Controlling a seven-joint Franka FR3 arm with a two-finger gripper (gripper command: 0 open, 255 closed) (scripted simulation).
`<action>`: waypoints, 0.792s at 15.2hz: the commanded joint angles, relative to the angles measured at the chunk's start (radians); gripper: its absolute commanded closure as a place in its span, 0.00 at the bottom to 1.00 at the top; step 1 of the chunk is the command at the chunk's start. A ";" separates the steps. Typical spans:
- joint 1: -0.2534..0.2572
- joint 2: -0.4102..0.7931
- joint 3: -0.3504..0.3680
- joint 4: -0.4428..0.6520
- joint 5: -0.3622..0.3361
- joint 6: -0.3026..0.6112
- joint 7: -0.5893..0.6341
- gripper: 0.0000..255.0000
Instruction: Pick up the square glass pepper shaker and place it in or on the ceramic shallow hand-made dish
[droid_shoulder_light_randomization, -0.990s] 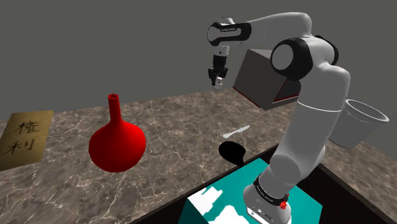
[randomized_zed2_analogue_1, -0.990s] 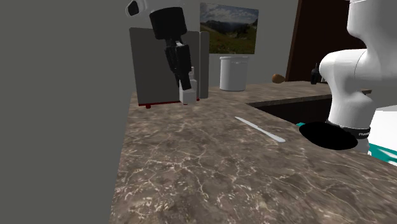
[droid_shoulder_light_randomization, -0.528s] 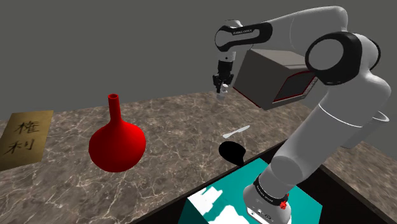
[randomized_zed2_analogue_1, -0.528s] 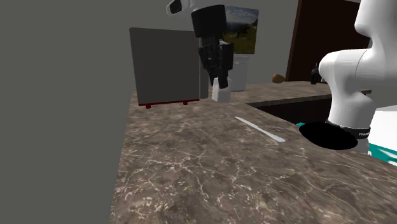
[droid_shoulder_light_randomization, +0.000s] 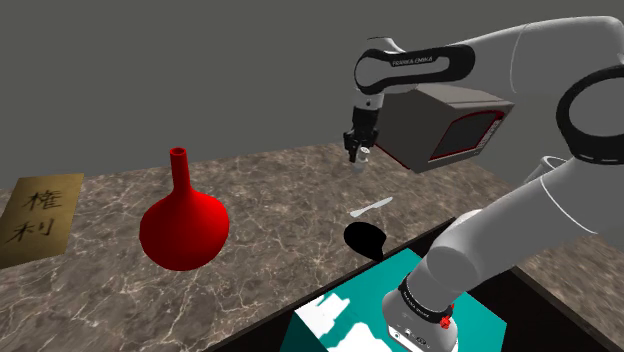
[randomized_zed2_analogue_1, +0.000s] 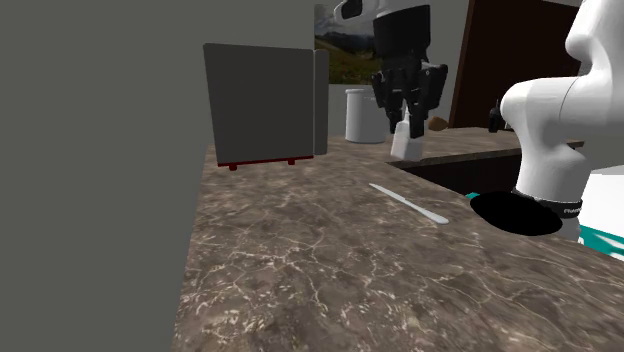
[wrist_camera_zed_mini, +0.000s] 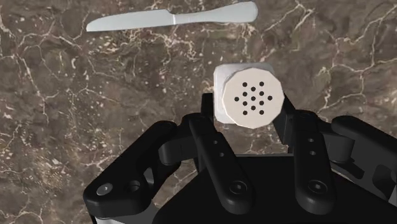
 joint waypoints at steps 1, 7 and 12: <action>0.007 -0.085 0.019 -0.078 0.001 -0.009 0.029 1.00; 0.026 -0.327 0.076 -0.264 0.025 -0.066 0.100 1.00; 0.054 -0.540 0.133 -0.392 0.073 -0.151 0.162 1.00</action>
